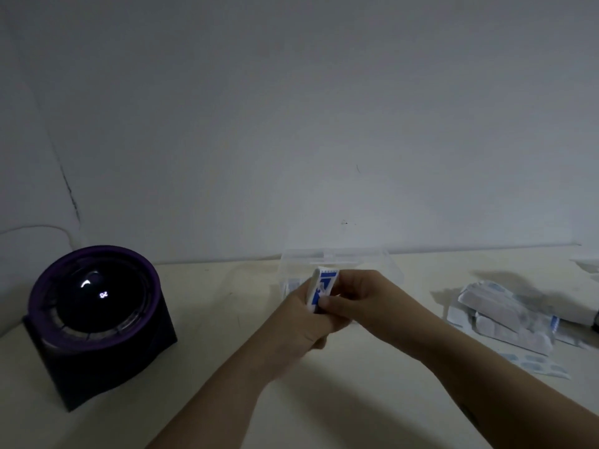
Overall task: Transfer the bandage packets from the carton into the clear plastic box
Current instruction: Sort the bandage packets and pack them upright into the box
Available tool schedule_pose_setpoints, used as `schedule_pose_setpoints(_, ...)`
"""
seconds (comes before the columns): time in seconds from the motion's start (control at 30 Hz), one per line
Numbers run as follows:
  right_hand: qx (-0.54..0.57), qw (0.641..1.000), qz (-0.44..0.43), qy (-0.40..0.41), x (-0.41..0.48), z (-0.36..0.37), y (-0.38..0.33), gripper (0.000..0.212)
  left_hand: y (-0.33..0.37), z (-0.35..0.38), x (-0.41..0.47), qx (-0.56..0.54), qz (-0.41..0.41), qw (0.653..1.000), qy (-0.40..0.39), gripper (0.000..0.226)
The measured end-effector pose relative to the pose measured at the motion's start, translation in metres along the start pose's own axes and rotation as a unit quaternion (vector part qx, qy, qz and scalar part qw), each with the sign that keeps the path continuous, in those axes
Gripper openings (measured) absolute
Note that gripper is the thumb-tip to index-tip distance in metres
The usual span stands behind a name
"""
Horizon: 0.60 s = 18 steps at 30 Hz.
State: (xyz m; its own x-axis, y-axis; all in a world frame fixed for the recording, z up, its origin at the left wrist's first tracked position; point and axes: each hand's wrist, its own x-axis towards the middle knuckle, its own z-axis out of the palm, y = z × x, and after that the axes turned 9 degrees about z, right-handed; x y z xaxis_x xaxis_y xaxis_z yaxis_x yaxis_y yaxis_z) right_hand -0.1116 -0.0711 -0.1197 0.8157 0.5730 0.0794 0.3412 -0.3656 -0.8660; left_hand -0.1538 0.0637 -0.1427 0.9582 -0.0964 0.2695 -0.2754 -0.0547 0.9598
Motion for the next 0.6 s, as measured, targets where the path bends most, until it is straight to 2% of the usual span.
schedule_pose_setpoints(0.13, -0.070, 0.994, -0.052, 0.064, 0.013, -0.010, -0.047, 0.014, 0.041, -0.014, 0.021, 0.021, 0.054, 0.998, 0.029, 0.032)
schedule_pose_setpoints(0.23, -0.154, 0.977, -0.091, 0.117, 0.026, -0.016, -0.074, 0.018, 0.063, -0.024, 0.037, 0.023, 0.074, 0.997, 0.032, 0.037)
schedule_pose_setpoints(0.3, -0.190, 0.967, -0.113, 0.126, 0.034, -0.017, -0.085, 0.020, 0.071, -0.029, 0.044, 0.006, 0.087, 0.995, 0.039, 0.036)
schedule_pose_setpoints(0.37, -0.181, 0.967, -0.122, 0.129, 0.043, -0.018, -0.092, 0.018, 0.073, -0.035, 0.050, 0.015, 0.103, 0.993, 0.050, 0.028)
schedule_pose_setpoints(0.43, -0.134, 0.973, -0.105, 0.158, 0.058, -0.027, -0.089, 0.017, 0.065, -0.043, 0.056, 0.079, 0.105, 0.989, 0.063, 0.037)
schedule_pose_setpoints(0.5, -0.091, 0.976, -0.053, 0.189, 0.077, -0.037, -0.076, 0.016, 0.047, -0.055, 0.059, 0.194, 0.092, 0.972, 0.099, 0.050)
schedule_pose_setpoints(0.6, -0.051, 0.985, 0.074, 0.148, 0.105, -0.037, -0.049, 0.015, 0.019, -0.074, 0.061, 0.341, 0.055, 0.931, 0.119, 0.037)
